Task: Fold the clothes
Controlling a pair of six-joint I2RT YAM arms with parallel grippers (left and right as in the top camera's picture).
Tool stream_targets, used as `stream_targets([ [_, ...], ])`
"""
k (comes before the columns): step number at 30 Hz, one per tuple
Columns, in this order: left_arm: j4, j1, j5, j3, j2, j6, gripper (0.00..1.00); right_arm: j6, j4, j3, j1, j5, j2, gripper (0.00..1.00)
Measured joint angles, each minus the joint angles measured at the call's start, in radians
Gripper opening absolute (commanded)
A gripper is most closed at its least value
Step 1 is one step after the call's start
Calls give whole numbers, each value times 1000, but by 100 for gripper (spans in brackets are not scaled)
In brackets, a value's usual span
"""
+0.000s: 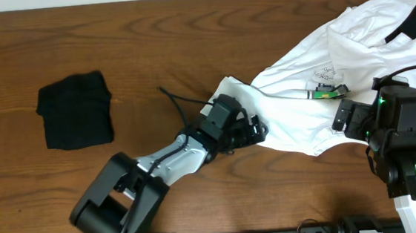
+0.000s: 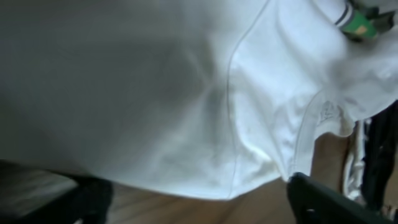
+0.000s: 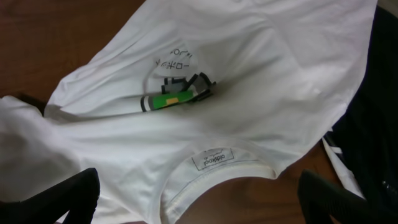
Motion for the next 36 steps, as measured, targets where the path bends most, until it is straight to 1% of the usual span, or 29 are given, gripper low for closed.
stream_targets([
  [1, 13, -5, -4, 2, 10, -7, 68, 0, 0, 0, 0, 0, 0, 99],
  [2, 32, -11, -4, 2, 23, -17, 66, 0, 0, 0, 0, 0, 0, 99],
  [4, 70, -21, -12, 3, 45, -27, 55, 0, 0, 0, 0, 0, 0, 99],
  [6, 80, -27, -29, 4, 54, -33, 34, 0, -2, 0, 0, 0, 0, 99],
  [7, 79, -29, -41, 4, 59, -40, 19, 0, -2, 0, 0, 0, 0, 99],
  [8, 80, -30, -54, 3, 66, -43, 6, 0, -4, 0, 0, 0, 0, 99],
  [12, 77, -30, -104, 1, 79, -25, 5, 0, -8, 0, 0, 0, 0, 99],
  [15, 76, -29, -121, 1, 79, 29, 6, 0, -8, 0, 0, 0, 0, 99],
  [17, 45, -18, -128, 2, 67, 82, 6, 0, -11, 0, 0, 1, 0, 99],
  [19, -19, 9, -149, 2, 42, 126, 6, 0, -16, 0, 0, 8, 0, 99],
  [21, -97, 68, -180, -1, -1, 180, 6, 0, -21, 0, 0, 14, 0, 99],
  [23, -139, 145, -202, -5, -45, 232, 6, 0, -22, 0, 0, 18, 0, 99],
  [26, -154, 339, -227, -5, -161, 331, 6, 0, -26, 0, 0, 19, 0, 99],
  [27, -153, 375, -233, -4, -184, 346, 6, 0, -27, 0, 0, 19, 0, 99],
  [28, -154, 452, -235, -1, -222, 367, 17, 0, -28, 0, 0, 21, 0, 99],
  [29, -154, 508, -239, 3, -245, 386, 35, 0, -29, 0, 0, 22, 0, 99],
  [30, -156, 575, -239, 13, -267, 400, 47, 0, -29, 0, 0, 23, 0, 99],
  [31, -159, 627, -233, 23, -278, 405, 62, 0, -29, 0, 0, 24, 0, 99],
  [32, -169, 686, -219, 39, -286, 410, 85, 0, -29, 0, 0, 25, 0, 99],
  [33, -182, 728, -203, 52, -290, 415, 97, 0, -29, 0, 0, 26, 0, 99],
  [36, -268, 809, -124, 82, -292, 427, 98, 0, -30, 0, 0, 26, 0, 99],
])
